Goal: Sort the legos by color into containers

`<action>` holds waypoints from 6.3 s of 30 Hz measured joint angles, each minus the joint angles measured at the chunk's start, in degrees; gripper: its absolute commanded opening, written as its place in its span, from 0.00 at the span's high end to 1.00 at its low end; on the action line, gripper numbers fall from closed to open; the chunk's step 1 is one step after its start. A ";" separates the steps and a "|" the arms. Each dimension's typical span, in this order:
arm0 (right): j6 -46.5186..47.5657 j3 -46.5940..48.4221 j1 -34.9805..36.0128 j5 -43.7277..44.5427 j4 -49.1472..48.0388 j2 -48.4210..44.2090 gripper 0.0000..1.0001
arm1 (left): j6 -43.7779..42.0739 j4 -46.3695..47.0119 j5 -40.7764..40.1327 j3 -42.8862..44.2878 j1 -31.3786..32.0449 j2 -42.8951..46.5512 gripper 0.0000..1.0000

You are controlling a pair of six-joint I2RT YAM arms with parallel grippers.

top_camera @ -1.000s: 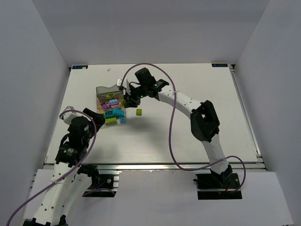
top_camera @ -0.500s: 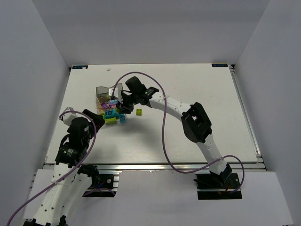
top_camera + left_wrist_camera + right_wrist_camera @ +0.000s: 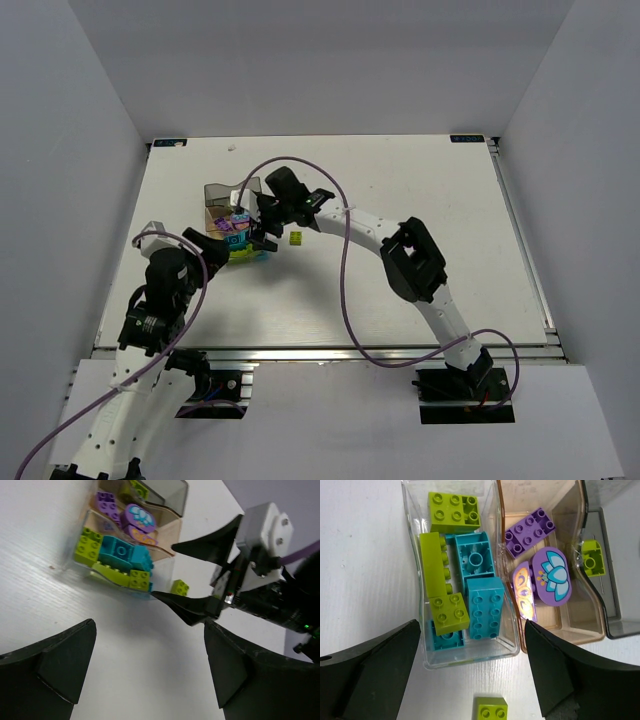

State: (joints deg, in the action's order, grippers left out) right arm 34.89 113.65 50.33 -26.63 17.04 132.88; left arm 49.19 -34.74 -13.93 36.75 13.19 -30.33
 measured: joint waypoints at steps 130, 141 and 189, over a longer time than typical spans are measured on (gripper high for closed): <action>-16.46 -48.96 -40.50 -18.51 -0.92 -43.89 0.57 | -16.81 9.14 -4.76 23.71 9.09 -58.55 0.02; -13.18 -48.06 -40.50 -16.85 2.58 -43.91 0.39 | -15.98 8.98 -4.50 24.81 9.09 -50.73 0.02; -21.84 -45.07 -54.51 3.19 3.87 -52.89 0.11 | -15.50 14.01 1.70 14.23 9.09 -22.10 0.02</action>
State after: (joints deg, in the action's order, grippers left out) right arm 13.06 68.58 -4.19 -23.44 20.91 79.99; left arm 33.69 -20.73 -12.23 50.98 22.28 -52.42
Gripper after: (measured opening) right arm 0.895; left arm 0.982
